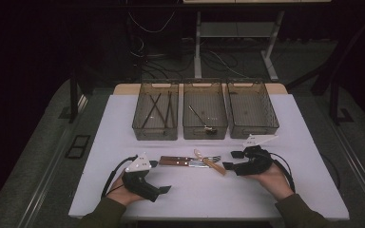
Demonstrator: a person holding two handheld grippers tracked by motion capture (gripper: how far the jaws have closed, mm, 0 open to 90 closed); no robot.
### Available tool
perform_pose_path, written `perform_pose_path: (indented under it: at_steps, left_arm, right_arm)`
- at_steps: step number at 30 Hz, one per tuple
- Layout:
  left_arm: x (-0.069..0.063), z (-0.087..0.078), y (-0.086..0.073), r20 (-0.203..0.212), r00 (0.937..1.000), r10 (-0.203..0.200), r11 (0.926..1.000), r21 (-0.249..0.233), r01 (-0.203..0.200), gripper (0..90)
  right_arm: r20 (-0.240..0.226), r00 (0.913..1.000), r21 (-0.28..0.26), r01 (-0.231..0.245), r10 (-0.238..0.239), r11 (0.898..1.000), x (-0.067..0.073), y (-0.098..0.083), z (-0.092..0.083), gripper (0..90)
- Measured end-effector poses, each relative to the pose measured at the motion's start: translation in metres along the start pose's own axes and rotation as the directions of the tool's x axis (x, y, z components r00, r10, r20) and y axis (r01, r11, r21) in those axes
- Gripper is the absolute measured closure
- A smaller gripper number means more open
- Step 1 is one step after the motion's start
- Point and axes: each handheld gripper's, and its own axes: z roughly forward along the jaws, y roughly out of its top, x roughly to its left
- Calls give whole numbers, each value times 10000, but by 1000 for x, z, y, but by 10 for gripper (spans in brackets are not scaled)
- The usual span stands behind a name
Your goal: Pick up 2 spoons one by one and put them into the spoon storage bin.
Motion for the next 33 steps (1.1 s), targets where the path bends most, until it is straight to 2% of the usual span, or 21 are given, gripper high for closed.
perform_pose_path:
  at_steps: [6, 8, 20, 29, 33]
  left_arm:
    - [0, 0, 0, 6, 10000, 69, 10000, 15, -69, 0]
    - [0, 0, 1, 11, 10000, 66, 10000, 11, -66, 0]
    - [-1, 0, 1, 3, 10000, 46, 10000, 1, -46, 0]
    - [-1, 1, 1, 20, 10000, 51, 10000, 10, -51, 0]
    - [-1, 1, 1, 32, 10000, 71, 10000, 13, -71, 0]
  right_arm:
    - [-50, 9994, 205, 331, -330, 9992, 7, -1, 8, 473]
    - [-115, 9997, 402, 211, -207, 9990, 8, -2, 11, 482]
    - [-153, 9977, 1023, 672, -660, 9925, 12, -6, 27, 561]
    - [56, 9928, 1163, 1179, -1194, 9862, 15, -6, 32, 628]
    - [235, 9878, 1312, 1499, -1542, 9800, 18, -7, 34, 646]
